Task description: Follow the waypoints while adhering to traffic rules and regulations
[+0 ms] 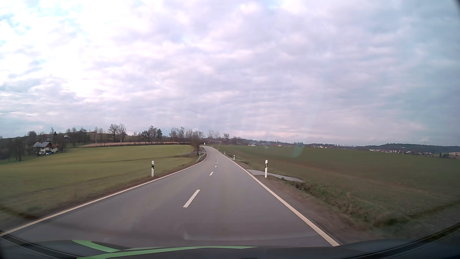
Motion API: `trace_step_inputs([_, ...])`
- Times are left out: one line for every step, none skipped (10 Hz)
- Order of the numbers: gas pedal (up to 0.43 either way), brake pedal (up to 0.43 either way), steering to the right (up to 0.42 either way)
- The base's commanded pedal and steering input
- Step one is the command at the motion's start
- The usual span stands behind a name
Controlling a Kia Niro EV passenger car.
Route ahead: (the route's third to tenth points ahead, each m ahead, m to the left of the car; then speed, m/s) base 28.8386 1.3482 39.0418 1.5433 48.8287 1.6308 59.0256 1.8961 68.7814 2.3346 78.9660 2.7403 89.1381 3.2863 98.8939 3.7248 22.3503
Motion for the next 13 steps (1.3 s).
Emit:
trace_step_inputs([0.000, 0.000, 0.000])
trace_step_inputs([0.000, 0.000, 0.000])
trace_step_inputs([0.000, 0.000, 0.000])
trace_step_inputs([0.000, 0.000, 0.000])
trace_step_inputs([0.000, 0.000, 0.000])
trace_step_inputs([0.000, 0.000, 0.000])
trace_step_inputs([0.000, 0.000, -0.001])
trace_step_inputs([0.000, 0.000, -0.001])
trace_step_inputs([0.000, 0.000, -0.002])
trace_step_inputs([0.000, 0.000, -0.002])
trace_step_inputs([0.000, 0.000, -0.002])
trace_step_inputs([0.000, 0.000, -0.002])
trace_step_inputs([0.000, 0.000, -0.002])
